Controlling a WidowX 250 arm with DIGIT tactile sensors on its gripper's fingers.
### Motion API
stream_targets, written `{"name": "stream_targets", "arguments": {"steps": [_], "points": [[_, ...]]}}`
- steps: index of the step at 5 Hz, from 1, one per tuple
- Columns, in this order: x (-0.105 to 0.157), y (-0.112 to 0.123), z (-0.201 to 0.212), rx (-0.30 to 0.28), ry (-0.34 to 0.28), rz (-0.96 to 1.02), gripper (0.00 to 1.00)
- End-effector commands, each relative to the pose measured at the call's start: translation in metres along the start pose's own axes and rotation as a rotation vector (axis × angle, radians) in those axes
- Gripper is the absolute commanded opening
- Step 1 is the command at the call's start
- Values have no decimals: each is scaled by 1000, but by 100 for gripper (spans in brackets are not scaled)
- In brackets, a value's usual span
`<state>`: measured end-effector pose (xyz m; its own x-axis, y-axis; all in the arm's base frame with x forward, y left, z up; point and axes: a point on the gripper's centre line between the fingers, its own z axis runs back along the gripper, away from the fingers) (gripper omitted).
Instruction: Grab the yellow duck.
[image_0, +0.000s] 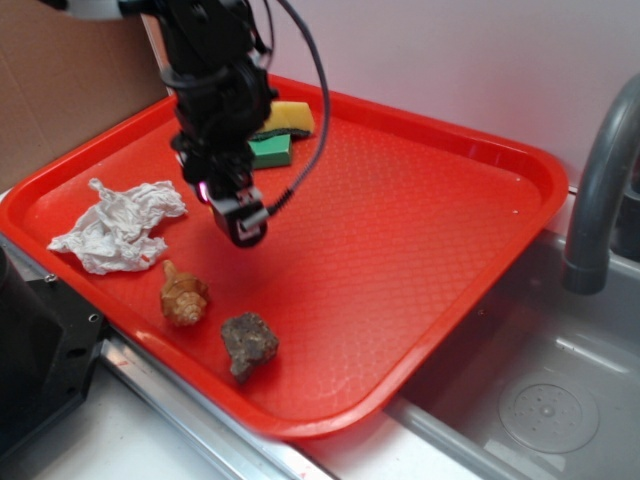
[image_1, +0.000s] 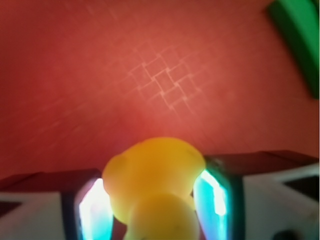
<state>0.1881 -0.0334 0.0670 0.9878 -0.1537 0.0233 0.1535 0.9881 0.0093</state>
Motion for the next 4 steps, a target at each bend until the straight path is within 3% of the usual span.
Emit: {"name": "stream_targets", "arguments": {"steps": [1,3,4], "points": [[-30,39,104,-8,-122,364,0],[-1,42,189,58,-154,463,0],[5,42,187,71,-159,462,0]]}}
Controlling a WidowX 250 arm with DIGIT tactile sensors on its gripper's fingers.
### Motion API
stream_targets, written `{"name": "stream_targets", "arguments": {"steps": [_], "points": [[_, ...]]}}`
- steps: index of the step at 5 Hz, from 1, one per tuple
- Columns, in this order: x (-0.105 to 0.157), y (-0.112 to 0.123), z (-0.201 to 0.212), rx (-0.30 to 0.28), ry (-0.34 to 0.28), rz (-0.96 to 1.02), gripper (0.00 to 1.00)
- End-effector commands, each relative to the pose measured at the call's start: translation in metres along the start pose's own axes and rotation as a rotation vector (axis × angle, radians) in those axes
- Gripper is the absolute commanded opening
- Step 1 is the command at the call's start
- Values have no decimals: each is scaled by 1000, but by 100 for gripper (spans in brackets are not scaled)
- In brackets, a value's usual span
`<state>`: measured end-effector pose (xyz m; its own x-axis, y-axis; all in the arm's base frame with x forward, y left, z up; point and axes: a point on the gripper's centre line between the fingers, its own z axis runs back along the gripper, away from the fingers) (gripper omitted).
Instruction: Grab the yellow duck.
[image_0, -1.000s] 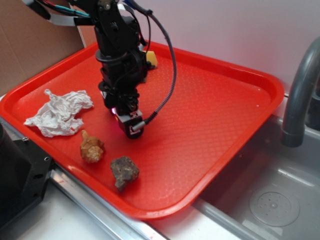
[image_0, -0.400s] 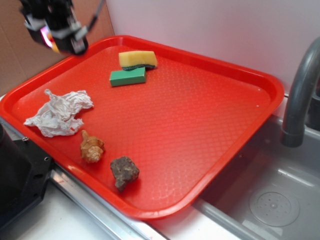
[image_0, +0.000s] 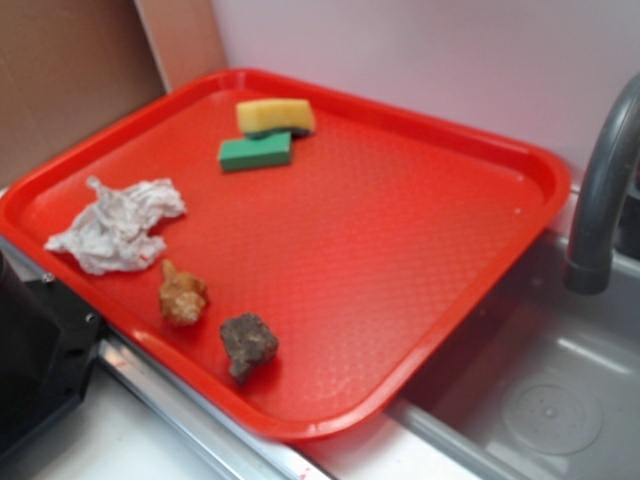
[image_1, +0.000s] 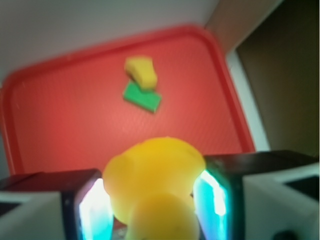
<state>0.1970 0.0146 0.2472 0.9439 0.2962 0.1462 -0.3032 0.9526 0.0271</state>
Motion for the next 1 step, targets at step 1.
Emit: {"name": "stream_targets", "arguments": {"steps": [1], "points": [[-6,-9,1,21,-34,-7,0]]}}
